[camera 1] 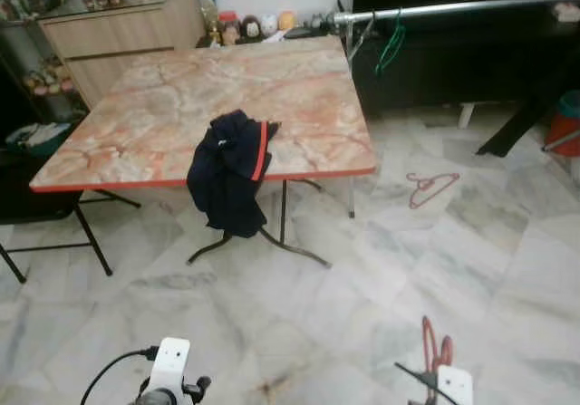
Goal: Hang hanger
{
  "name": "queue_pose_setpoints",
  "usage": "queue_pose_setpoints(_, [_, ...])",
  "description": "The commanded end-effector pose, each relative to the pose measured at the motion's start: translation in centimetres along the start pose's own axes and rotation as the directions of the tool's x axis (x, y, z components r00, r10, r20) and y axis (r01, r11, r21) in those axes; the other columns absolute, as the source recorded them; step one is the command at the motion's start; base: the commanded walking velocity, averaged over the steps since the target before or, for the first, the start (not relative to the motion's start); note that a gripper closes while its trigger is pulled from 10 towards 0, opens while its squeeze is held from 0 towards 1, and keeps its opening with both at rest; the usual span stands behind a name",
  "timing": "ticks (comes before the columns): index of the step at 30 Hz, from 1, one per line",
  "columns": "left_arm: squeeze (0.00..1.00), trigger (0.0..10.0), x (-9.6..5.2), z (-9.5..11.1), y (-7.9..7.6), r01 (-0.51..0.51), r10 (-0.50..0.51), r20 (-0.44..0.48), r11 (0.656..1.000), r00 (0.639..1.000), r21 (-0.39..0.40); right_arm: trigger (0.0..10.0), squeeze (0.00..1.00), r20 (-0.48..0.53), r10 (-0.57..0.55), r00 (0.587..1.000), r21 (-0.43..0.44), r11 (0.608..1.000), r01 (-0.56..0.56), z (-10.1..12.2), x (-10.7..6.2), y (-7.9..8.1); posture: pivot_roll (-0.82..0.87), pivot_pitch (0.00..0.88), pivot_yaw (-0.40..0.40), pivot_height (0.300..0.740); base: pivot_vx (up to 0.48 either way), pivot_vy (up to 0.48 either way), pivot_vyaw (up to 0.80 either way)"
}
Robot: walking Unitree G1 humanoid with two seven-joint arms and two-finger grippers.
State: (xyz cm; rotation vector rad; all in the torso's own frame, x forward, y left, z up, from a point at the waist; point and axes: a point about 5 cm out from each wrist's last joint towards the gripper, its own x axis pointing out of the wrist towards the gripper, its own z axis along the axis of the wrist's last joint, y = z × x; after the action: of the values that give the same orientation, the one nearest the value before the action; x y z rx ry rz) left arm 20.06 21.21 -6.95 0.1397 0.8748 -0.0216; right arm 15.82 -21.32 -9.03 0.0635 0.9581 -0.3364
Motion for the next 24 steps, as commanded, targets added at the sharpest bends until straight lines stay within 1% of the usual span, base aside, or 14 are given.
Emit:
queue_pose_setpoints(1, [0.00, 10.0, -0.07, -0.26, 0.16, 0.002, -0.002, -0.009, 1.000, 1.000, 0.020, 10.0, 0.00, -0.011, 0.010, 1.000, 0.019, 1.000, -0.010, -0.32, -0.08, 0.50, -0.18, 0.000, 0.078, 0.740, 0.000, -0.356, 0.00])
queue_pose_setpoints(7, [0.00, 10.0, -0.02, -0.11, 0.04, 0.010, -0.010, -0.007, 0.999, 1.000, 0.037, 10.0, 0.00, -0.010, 0.009, 1.000, 0.024, 1.000, -0.008, -0.34, -0.09, 0.55, -0.19, 0.000, 0.082, 0.740, 0.000, -0.356, 0.00])
queue_pose_setpoints(24, [0.00, 10.0, 0.02, -0.09, -0.31, 0.019, -0.019, -0.006, 0.999, 1.000, 0.040, 10.0, 0.00, -0.011, 0.009, 1.000, 0.016, 1.000, -0.009, -0.44, -0.11, 0.43, -0.19, 0.000, 0.081, 0.740, 0.000, -0.354, 0.00])
